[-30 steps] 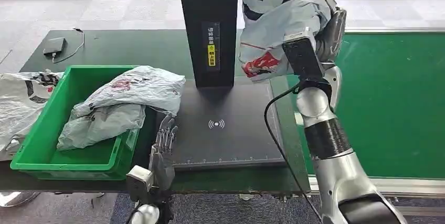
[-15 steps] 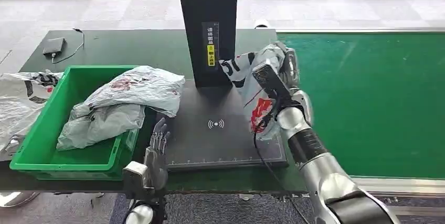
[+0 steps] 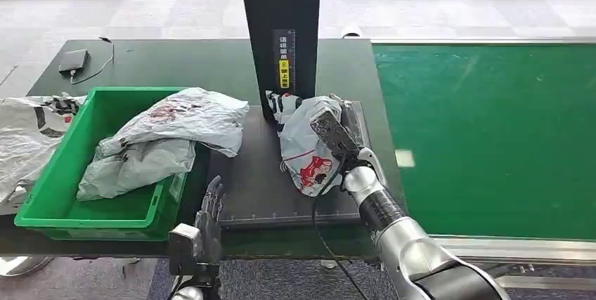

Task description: Moved the parcel from conveyor to table for the left to box.

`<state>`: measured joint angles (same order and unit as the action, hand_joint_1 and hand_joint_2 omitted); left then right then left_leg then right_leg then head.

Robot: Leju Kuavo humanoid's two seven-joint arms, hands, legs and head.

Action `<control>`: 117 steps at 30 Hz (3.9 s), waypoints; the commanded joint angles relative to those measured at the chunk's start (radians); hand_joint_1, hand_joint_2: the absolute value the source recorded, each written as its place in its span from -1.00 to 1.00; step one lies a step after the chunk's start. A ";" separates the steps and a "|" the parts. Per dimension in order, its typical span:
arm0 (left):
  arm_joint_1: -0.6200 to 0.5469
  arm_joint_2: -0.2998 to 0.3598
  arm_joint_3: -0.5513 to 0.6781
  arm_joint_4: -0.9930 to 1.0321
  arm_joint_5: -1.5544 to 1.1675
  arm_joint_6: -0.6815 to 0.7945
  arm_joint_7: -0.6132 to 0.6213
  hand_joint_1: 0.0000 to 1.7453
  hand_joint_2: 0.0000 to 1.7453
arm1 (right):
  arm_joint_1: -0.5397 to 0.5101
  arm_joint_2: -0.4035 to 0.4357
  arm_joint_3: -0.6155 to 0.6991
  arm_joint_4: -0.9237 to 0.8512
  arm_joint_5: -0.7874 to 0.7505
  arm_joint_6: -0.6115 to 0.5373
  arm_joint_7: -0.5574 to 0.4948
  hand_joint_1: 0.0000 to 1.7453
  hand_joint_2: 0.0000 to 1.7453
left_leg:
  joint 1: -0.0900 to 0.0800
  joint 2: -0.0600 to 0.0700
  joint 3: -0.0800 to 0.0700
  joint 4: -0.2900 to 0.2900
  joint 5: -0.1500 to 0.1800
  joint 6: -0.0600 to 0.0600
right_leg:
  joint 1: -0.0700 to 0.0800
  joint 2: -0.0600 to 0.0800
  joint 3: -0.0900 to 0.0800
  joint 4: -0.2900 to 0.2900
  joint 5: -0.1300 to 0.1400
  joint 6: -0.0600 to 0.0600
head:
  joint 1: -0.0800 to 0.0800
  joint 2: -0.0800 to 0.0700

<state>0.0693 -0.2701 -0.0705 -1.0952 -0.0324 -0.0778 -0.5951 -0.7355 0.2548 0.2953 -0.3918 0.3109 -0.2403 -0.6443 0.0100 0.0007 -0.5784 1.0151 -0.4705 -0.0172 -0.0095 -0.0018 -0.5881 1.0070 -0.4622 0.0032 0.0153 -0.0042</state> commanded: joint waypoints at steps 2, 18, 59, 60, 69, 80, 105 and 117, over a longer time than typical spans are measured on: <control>-0.063 -0.024 0.085 0.091 -0.033 0.048 -0.002 -1.00 -1.00 | -0.090 0.066 0.011 0.097 0.084 -0.076 0.105 -0.98 1.00 | -0.001 0.003 0.002 -0.001 0.001 0.000 | -0.001 0.003 0.000 0.000 0.001 -0.001 | 0.000 0.000; -0.035 -0.030 0.087 0.011 -0.013 0.089 0.046 -1.00 -1.00 | 0.025 0.013 -0.064 0.038 0.090 -0.050 0.059 -1.00 1.00 | 0.000 -0.001 0.001 -0.001 0.001 0.000 | 0.001 -0.001 0.001 -0.001 0.001 -0.001 | 0.000 0.000; -0.157 0.013 -0.099 0.108 0.007 0.175 -0.014 -1.00 -1.00 | 0.897 -0.281 0.101 -0.996 -0.094 0.024 -0.054 -1.00 1.00 | 0.000 0.000 0.004 -0.001 -0.004 0.000 | 0.001 0.000 0.004 -0.003 -0.003 -0.001 | 0.000 0.000; -0.157 0.013 -0.099 0.108 0.007 0.175 -0.014 -1.00 -1.00 | 0.897 -0.281 0.101 -0.996 -0.094 0.024 -0.054 -1.00 1.00 | 0.000 0.000 0.006 -0.003 -0.004 0.000 | 0.001 0.000 0.006 -0.004 -0.003 -0.001 | 0.000 0.000; -0.157 0.013 -0.099 0.108 0.007 0.175 -0.014 -1.00 -1.00 | 0.897 -0.281 0.101 -0.996 -0.094 0.024 -0.054 -1.00 1.00 | -0.001 0.000 0.004 -0.002 -0.003 0.000 | 0.000 0.000 0.004 -0.003 -0.003 -0.001 | 0.000 0.000; -0.158 0.011 -0.099 0.106 0.008 0.178 -0.013 -1.00 -1.00 | 0.891 -0.277 0.090 -0.989 -0.093 0.032 -0.054 -1.00 1.00 | -0.001 0.000 0.005 -0.003 -0.003 0.000 | 0.000 0.000 0.005 -0.004 -0.002 -0.001 | 0.000 0.000; -0.176 0.029 -0.139 0.153 -0.066 0.219 -0.003 -1.00 -1.00 | 0.903 -0.255 0.006 -1.008 -0.099 0.061 -0.054 -1.00 1.00 | -0.001 -0.001 0.006 -0.004 -0.003 0.000 | 0.000 -0.001 0.005 -0.004 -0.002 -0.001 | 0.000 0.000; -0.348 -0.045 -0.470 0.566 -0.568 0.133 -0.075 -1.00 1.00 | 0.848 -0.220 -0.013 -0.968 -0.066 0.194 -0.054 -1.00 1.00 | -0.001 -0.003 0.006 -0.003 -0.003 0.001 | -0.001 -0.003 0.006 -0.004 -0.003 0.000 | 0.000 0.000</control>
<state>-0.1907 -0.2796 -0.2954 -0.8031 -0.3992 0.0335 -0.6767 0.1806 0.0050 0.3368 -1.4156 0.2254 -0.1356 -0.7008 0.0097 0.0007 -0.5755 1.0150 -0.4743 -0.0177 -0.0097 -0.0021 -0.5855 1.0054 -0.4649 0.0025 0.0153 -0.0042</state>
